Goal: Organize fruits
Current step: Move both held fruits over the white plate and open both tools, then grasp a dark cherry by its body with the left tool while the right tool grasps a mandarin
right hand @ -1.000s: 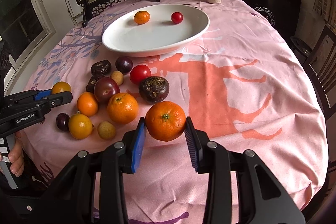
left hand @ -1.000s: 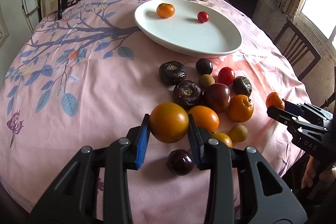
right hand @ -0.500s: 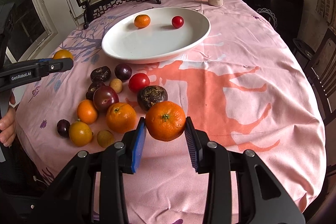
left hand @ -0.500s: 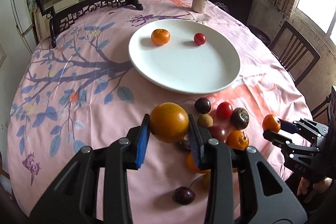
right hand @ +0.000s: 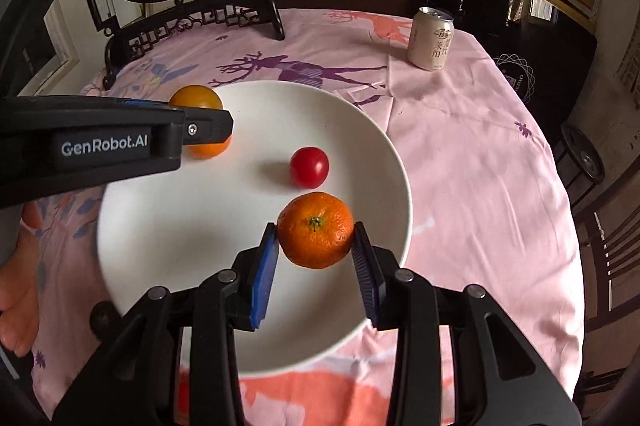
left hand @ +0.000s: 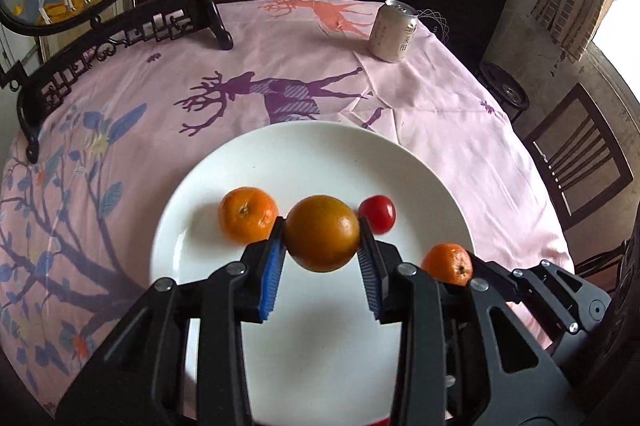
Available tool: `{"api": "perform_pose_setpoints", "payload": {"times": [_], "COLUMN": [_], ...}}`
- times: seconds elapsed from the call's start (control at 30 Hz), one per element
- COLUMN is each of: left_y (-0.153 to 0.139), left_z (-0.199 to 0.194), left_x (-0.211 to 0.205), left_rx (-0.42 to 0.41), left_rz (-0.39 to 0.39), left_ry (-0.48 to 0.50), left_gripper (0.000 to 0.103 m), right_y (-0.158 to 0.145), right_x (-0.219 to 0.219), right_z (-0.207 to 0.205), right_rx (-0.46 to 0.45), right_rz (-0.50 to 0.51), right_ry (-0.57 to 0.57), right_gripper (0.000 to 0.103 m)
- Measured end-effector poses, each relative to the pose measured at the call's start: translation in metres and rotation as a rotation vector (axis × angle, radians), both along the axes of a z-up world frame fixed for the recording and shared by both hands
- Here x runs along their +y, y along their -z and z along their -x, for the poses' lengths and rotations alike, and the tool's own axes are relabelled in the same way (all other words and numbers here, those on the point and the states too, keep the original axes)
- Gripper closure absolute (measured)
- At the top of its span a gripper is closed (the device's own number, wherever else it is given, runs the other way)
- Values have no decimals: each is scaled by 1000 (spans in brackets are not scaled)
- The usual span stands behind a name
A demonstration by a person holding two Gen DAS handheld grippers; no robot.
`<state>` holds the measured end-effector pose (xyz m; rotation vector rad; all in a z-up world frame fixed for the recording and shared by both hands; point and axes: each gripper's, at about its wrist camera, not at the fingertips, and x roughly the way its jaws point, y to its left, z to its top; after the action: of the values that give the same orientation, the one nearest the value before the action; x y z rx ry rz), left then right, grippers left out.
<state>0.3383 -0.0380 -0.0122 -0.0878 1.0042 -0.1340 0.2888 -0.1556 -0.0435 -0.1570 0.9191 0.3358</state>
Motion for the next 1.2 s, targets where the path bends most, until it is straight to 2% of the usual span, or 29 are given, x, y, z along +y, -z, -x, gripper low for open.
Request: {"api": "perform_pose_setpoints", "payload": {"times": [0.2, 0.27, 0.3, 0.33, 0.43, 0.5, 0.6, 0.63, 0.77, 0.93, 1.07, 1.2], "left_y": [24, 23, 20, 15, -9, -27, -42, -43, -29, -1, 12, 25], "left_z": [-32, -35, -34, -31, -12, 15, 72, 93, 175, 242, 276, 300], "left_x": [-6, -6, -5, -4, 1, 9, 25, 31, 55, 87, 107, 113], "left_rx": [50, 37, 26, 9, -39, -82, -142, -157, -217, -205, -178, -149], "left_rz": [-3, 0, 3, 4, 13, 22, 21, 22, -6, -29, -41, -4], "left_ry": [-9, -12, -10, -13, 0, 8, 12, 9, -49, -129, -164, -152], "left_gripper": [67, 60, 43, 38, 37, 37, 27, 23, 23, 23, 23, 23], "right_y": [20, 22, 22, 20, 6, -9, -25, -27, -24, -23, -18, -3], "right_x": [-10, -13, -13, -13, -14, -17, -25, -28, -39, -43, -34, -17], "right_z": [-35, -40, -40, -40, -27, -7, 35, 53, 118, 161, 184, 202], "right_rx": [43, 42, 37, 27, -15, -29, -40, -41, -55, -52, -35, 28], "right_rz": [-27, -36, -36, -37, -15, -17, -38, -50, -103, -139, -138, -159], "right_ry": [49, 51, 51, 48, 48, 25, 4, -3, -3, 18, -4, -59], "right_gripper": [66, 63, 56, 50, 46, 45, 43, 43, 43, 43, 43, 43]}}
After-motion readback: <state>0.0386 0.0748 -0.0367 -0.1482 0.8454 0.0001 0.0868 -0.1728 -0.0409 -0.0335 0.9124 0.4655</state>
